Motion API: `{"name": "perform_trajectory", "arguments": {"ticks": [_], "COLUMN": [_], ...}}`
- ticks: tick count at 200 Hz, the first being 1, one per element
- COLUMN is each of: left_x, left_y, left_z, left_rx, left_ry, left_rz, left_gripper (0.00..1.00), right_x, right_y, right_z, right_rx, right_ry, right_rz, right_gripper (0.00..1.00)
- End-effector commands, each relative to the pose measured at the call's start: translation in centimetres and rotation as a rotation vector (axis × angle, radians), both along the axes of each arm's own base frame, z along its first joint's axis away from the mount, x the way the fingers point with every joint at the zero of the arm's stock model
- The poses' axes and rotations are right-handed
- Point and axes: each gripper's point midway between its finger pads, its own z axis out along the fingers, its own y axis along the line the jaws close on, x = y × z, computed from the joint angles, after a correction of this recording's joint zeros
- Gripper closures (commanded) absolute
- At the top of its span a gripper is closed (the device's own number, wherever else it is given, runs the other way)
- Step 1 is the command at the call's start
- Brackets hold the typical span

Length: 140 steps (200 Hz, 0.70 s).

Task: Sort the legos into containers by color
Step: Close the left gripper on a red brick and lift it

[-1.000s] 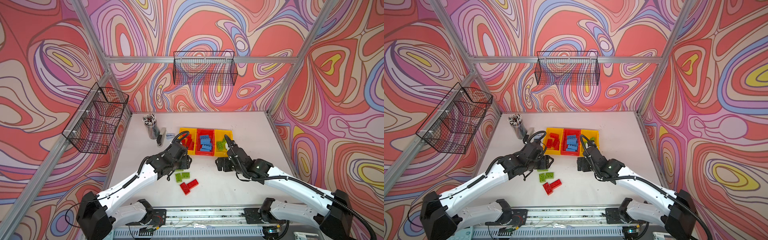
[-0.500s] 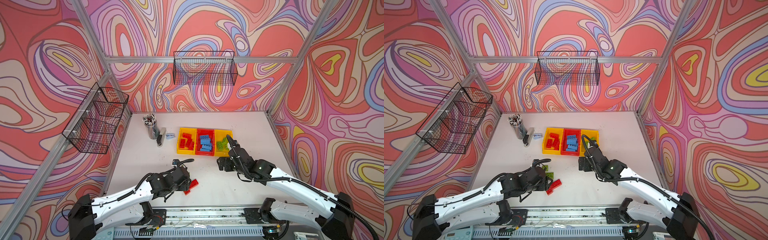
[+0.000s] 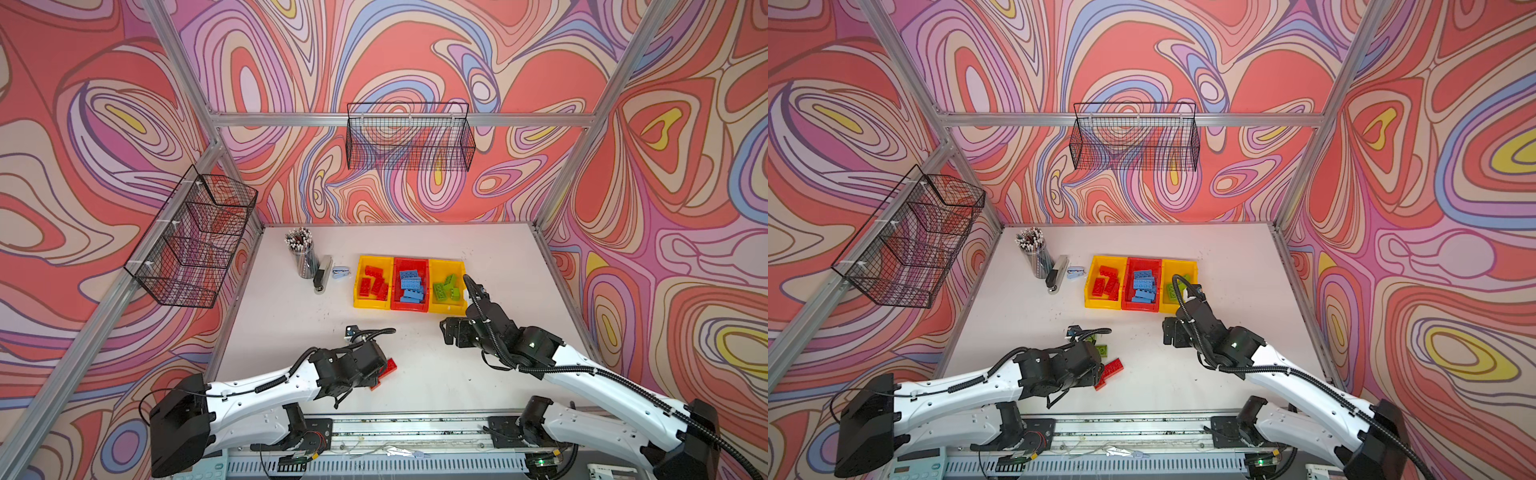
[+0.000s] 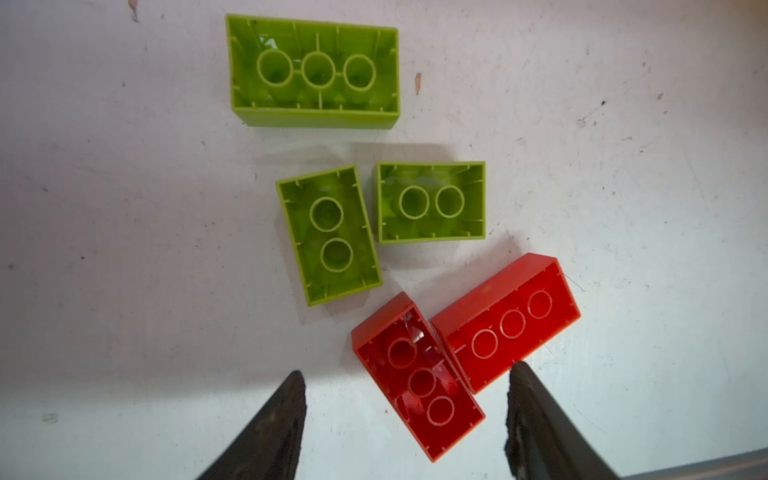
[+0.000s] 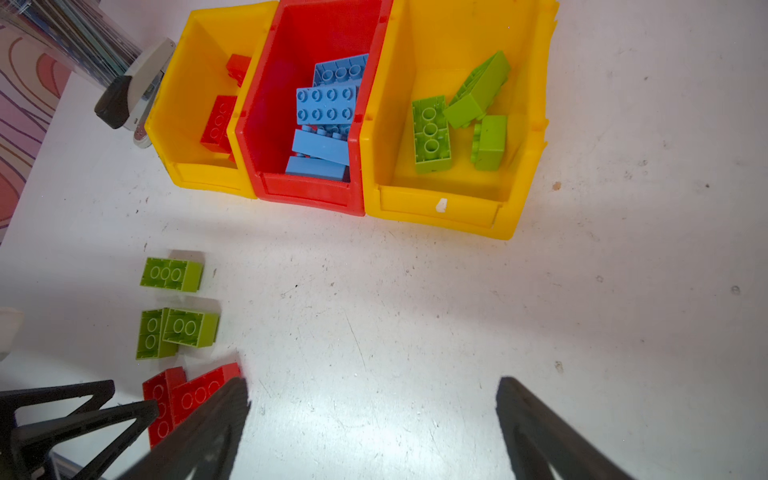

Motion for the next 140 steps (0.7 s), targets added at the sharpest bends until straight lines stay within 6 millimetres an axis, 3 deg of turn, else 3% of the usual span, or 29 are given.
{"name": "perform_trajectory", "arguments": {"ticks": [1, 28, 84, 140], "left_x": [-0.3, -1.1, -1.9, -1.8], "left_y": [0.7, 0.5, -1.9, -2.0], "left_z": [-0.2, -0.7, -2.3, -3.4], "left_rx": [-0.002, 0.01, 0.025, 0.08], "left_ry": [0.006, 0.05, 0.102, 0.121], "left_rz": [0.037, 0.012, -0.042, -0.046], "left_gripper": [0.36, 0.37, 0.37, 0.39], "right_x": [-0.3, -0.3, -0.4, -0.6], "right_y": [-0.7, -0.7, -0.7, -1.2], "right_z": [-0.5, -0.8, -1.6, -1.6], "right_rx": [-0.018, -0.021, -0.028, -0.042], "right_ry": [0.005, 0.003, 0.008, 0.0], "right_rz": [-0.021, -0.017, -0.01, -0.014], "right_gripper": [0.02, 0.02, 0.02, 0.02]}}
